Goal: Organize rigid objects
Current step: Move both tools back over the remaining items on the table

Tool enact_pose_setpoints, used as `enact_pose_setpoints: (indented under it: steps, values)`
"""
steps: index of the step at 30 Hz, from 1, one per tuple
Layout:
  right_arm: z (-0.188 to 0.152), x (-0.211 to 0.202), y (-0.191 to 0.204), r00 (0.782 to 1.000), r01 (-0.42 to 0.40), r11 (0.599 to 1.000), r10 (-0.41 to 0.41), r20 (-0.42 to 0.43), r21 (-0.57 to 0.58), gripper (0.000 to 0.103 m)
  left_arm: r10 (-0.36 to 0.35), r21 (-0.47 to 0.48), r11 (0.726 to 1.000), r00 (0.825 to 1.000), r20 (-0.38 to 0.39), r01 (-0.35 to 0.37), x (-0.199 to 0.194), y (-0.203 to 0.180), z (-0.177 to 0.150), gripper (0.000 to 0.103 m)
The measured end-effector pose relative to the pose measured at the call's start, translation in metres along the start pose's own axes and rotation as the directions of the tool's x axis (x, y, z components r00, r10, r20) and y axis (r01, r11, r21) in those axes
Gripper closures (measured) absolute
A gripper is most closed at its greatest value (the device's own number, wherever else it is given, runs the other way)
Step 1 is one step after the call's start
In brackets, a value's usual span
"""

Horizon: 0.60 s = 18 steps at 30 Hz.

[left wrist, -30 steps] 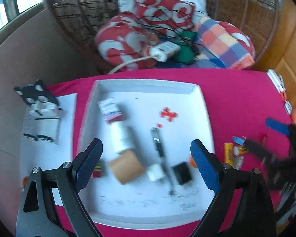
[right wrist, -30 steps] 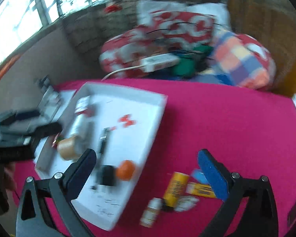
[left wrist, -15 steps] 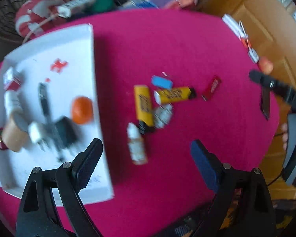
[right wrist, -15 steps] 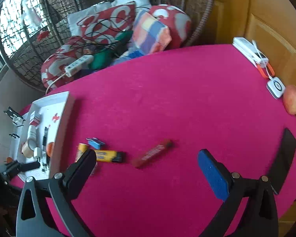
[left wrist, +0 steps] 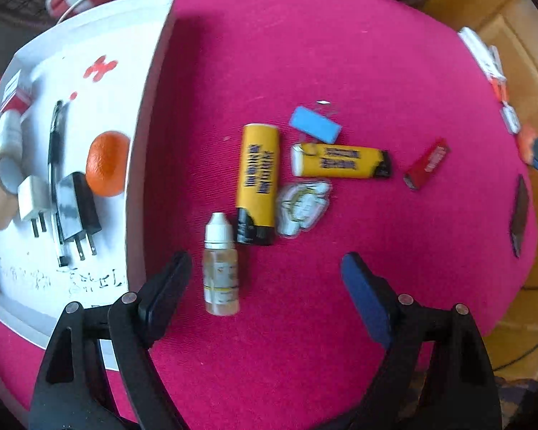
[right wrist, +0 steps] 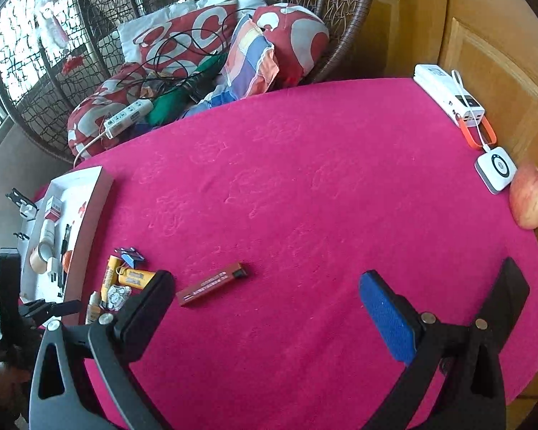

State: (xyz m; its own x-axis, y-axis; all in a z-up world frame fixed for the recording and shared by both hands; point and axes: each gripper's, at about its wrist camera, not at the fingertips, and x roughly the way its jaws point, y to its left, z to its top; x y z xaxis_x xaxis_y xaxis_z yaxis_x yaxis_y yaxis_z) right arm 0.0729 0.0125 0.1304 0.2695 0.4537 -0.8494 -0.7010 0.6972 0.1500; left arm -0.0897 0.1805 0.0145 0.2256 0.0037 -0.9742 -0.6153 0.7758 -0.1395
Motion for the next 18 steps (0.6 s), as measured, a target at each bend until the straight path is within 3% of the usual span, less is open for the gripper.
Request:
enact_pose_setpoints:
  steps: [3, 7, 9, 12, 18]
  values:
    - [-0.001, 0.003, -0.006, 1.0, -0.005, 1.0, 0.005, -0.017, -0.011, 0.0, 0.016, -0.032, 0.999, 0.999, -0.033, -0.017, 0.015, 0.005, 0.002, 0.017]
    - [0.0, 0.007, -0.011, 0.999, -0.006, 1.0, 0.005, -0.034, -0.021, 0.0, 0.053, 0.005, 0.999, 0.999, -0.012, -0.053, 0.018, 0.001, 0.003, 0.018]
    - [0.0, 0.01, -0.012, 0.999, -0.009, 1.0, 0.008, -0.043, -0.023, 0.0, 0.078, 0.004, 0.997, 0.997, 0.012, -0.078, 0.015, 0.002, 0.003, 0.037]
    - [-0.001, 0.017, -0.011, 0.997, -0.044, 0.999, 0.043, -0.065, -0.017, 0.0, 0.085, -0.007, 0.996, 0.996, 0.018, -0.085, 0.011, 0.012, 0.006, 0.054]
    - [-0.007, 0.037, 0.001, 0.987, -0.064, 0.998, 0.062, -0.147, -0.014, 0.0, 0.043, -0.004, 0.999, 0.999, 0.008, -0.043, 0.007, 0.02, 0.003, 0.056]
